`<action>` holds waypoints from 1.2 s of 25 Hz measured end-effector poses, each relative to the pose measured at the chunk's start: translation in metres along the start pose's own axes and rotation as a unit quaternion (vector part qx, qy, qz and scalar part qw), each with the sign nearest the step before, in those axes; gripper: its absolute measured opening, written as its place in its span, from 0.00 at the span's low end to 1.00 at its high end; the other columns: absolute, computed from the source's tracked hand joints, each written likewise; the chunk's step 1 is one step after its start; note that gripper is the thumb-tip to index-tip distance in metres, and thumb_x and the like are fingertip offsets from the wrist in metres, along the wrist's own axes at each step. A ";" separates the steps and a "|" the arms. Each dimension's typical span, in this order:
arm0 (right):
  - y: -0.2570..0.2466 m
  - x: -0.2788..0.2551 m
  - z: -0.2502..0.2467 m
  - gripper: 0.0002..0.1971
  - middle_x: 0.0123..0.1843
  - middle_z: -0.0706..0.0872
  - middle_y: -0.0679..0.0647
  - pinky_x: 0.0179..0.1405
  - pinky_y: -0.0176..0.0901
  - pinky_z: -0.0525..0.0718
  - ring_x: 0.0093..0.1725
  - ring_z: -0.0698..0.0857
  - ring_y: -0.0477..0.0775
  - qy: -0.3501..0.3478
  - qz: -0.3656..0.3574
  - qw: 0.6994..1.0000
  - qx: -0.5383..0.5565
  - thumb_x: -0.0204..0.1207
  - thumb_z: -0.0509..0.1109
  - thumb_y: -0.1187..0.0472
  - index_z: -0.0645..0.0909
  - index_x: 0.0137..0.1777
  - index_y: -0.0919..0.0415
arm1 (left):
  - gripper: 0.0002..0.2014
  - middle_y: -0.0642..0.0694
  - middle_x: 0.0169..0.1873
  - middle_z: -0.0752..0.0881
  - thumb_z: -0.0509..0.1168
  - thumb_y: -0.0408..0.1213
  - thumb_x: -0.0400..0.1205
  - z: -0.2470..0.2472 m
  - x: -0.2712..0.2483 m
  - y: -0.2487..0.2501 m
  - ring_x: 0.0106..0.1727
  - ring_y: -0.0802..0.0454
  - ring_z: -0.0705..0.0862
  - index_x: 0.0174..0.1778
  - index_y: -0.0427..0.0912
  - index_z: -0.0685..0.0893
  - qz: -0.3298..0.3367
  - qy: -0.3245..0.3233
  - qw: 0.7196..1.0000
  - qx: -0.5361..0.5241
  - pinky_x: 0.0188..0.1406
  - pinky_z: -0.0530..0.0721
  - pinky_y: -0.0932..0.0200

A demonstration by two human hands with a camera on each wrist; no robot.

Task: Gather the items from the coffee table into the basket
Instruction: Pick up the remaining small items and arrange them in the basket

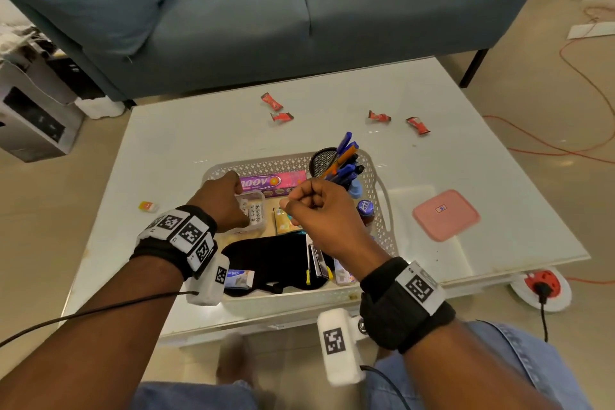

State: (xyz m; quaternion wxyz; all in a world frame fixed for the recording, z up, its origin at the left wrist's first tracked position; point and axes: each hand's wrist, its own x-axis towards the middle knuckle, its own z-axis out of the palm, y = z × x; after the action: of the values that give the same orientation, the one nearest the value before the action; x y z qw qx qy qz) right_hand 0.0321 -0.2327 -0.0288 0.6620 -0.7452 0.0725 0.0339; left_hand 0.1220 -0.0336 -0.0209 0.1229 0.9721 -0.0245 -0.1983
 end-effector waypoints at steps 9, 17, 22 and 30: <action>0.002 0.003 -0.001 0.06 0.41 0.90 0.60 0.54 0.65 0.91 0.46 0.91 0.65 0.004 0.007 1.000 -0.016 0.76 0.78 0.54 0.86 0.44 0.53 | 0.21 0.41 0.52 0.87 0.79 0.40 0.74 0.011 -0.002 0.000 0.53 0.37 0.86 0.57 0.41 0.78 -0.053 0.072 0.995 -0.039 0.53 0.84 0.49; 0.003 0.001 0.001 0.05 0.37 0.89 0.59 0.57 0.63 0.91 0.47 0.91 0.66 -0.022 0.021 0.999 -0.029 0.77 0.78 0.57 0.87 0.45 0.57 | 0.13 0.43 0.35 0.91 0.78 0.44 0.76 -0.017 -0.014 -0.016 0.41 0.43 0.91 0.40 0.38 0.87 -0.036 0.105 0.988 -0.108 0.52 0.90 0.49; 0.002 -0.001 0.004 0.07 0.35 0.87 0.60 0.48 0.43 0.88 0.46 0.91 0.63 -0.043 0.026 0.997 -0.061 0.80 0.78 0.58 0.86 0.46 0.61 | 0.10 0.44 0.36 0.91 0.77 0.43 0.78 -0.063 -0.016 -0.086 0.45 0.43 0.90 0.40 0.39 0.89 -0.077 0.194 0.964 -0.163 0.51 0.89 0.50; 0.008 -0.003 0.019 0.05 0.40 0.90 0.66 0.39 0.31 0.83 0.42 0.92 0.57 -0.083 0.037 0.990 -0.104 0.80 0.78 0.60 0.86 0.45 0.60 | 0.21 0.40 0.75 0.78 0.73 0.32 0.81 -0.033 0.011 -0.179 0.75 0.40 0.78 0.71 0.43 0.85 -0.117 0.123 0.984 -0.058 0.76 0.73 0.53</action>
State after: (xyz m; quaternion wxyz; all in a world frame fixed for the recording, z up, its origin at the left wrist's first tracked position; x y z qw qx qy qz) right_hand 0.0286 -0.2144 -0.0382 0.5826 -0.8018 0.0407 0.1270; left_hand 0.1448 0.1458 -0.0399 0.1570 0.9765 0.1163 -0.0910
